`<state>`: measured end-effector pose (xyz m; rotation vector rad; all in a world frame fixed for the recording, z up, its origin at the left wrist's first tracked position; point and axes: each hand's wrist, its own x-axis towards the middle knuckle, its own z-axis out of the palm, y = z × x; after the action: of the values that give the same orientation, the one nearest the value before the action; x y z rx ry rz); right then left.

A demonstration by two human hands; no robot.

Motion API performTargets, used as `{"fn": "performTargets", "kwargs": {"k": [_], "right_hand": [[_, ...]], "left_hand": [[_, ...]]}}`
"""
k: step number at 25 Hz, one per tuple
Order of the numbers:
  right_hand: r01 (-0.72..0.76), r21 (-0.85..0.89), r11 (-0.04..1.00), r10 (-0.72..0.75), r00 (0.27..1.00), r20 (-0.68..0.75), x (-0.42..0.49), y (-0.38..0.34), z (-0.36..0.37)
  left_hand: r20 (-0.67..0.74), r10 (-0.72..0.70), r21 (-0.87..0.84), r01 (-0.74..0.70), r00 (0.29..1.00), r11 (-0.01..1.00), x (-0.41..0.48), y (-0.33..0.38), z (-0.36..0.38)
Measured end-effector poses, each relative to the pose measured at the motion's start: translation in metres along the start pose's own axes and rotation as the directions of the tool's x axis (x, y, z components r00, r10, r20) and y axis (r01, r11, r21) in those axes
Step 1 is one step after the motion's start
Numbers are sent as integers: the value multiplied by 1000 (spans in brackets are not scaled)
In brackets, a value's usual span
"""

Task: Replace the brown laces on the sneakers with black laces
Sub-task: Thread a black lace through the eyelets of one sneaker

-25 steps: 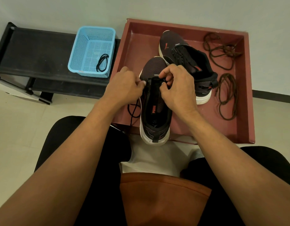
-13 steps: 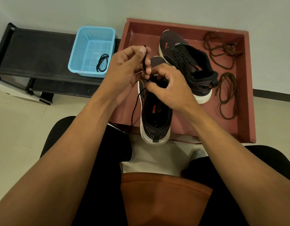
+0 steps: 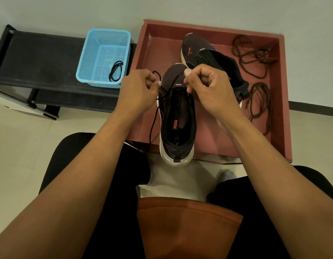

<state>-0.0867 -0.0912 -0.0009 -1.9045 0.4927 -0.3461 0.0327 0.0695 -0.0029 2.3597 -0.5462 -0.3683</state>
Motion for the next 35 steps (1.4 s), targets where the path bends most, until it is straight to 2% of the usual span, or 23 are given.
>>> {"fn": "performTargets", "kwargs": {"k": [3,6,8,10,12,14,17,19,21,24,27,29,31,33,35], "right_hand": [[59,-140,988,-63,998,-20,1,6,2],[142,-285,948,-129,990,65,-2,10,6],[184,-367,912,-132,978,163,-5,11,11],[210,-464,861,-117,968,221,-8,8,17],[251,-501,828,-134,957,258,-9,7,19],[281,-436,855,-173,947,271,-8,7,15],[275,-373,886,-172,943,286,-2,8,4],[269,-339,901,-178,944,276,1,8,-1],[238,-279,930,-176,957,229,1,8,-3],[168,-243,955,-139,982,131,2,8,-5],[111,-239,965,-96,993,74,2,7,-7],[77,-251,965,-61,996,68,2,5,-7],[58,-253,966,-44,997,62,2,4,-8],[46,-235,971,-33,998,56,3,3,-9],[21,-209,978,-7,998,66,3,2,-9]], "left_hand": [[66,15,-67,-11,998,998,-2,5,2],[109,-5,-239,31,994,971,-1,4,0],[166,-16,-457,91,986,885,-1,6,-1],[226,5,-649,147,974,747,-3,11,-2],[243,14,-742,177,970,646,-2,15,-4],[210,-40,-786,193,977,587,1,12,-6],[113,-197,-745,214,974,632,6,5,-7],[51,-266,-656,232,963,718,8,-2,-5],[-34,-273,-503,220,961,836,10,-10,-4],[-89,-145,-164,129,985,978,7,-12,-3],[-153,47,191,-17,987,981,-1,-4,2],[-148,261,177,-235,954,956,-5,8,3],[-14,460,15,-460,888,888,-8,18,5],[73,538,-67,-534,840,843,-12,24,6],[33,523,-72,-519,852,851,-11,23,8]]}}
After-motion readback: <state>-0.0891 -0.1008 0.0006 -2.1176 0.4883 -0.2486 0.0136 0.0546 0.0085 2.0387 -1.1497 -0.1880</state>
